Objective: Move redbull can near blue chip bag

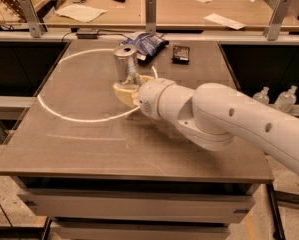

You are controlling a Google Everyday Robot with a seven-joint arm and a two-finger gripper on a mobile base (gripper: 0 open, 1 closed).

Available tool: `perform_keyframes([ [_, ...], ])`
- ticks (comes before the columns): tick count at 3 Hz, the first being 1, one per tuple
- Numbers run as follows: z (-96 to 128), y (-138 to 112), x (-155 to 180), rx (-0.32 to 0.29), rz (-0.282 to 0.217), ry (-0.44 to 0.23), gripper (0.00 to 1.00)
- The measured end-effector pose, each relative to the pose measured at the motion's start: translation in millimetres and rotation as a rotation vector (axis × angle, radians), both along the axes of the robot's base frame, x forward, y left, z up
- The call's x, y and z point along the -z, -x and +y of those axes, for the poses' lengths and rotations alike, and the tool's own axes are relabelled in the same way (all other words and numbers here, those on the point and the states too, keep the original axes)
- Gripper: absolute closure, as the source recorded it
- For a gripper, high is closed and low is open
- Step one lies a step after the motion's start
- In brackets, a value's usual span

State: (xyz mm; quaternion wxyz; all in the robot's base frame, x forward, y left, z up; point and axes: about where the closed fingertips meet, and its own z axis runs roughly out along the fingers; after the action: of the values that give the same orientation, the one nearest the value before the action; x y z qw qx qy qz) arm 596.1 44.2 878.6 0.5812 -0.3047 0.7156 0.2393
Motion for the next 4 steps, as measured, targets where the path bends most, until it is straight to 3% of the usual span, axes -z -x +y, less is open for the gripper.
perform_keyframes([
  [1,-7.7,-10.1,-2.3,0.052,-0.013,0.008,1.00],
  [2,-7.6,-10.1,-2.3,0.052,-0.013,0.008,1.00],
  [3,-9.3,-27.8,-2.7,0.111,-0.027,-0.008,1.00],
  [4,-22.5,-64.2,-7.5,0.216,-0.057,-0.009,1.00],
])
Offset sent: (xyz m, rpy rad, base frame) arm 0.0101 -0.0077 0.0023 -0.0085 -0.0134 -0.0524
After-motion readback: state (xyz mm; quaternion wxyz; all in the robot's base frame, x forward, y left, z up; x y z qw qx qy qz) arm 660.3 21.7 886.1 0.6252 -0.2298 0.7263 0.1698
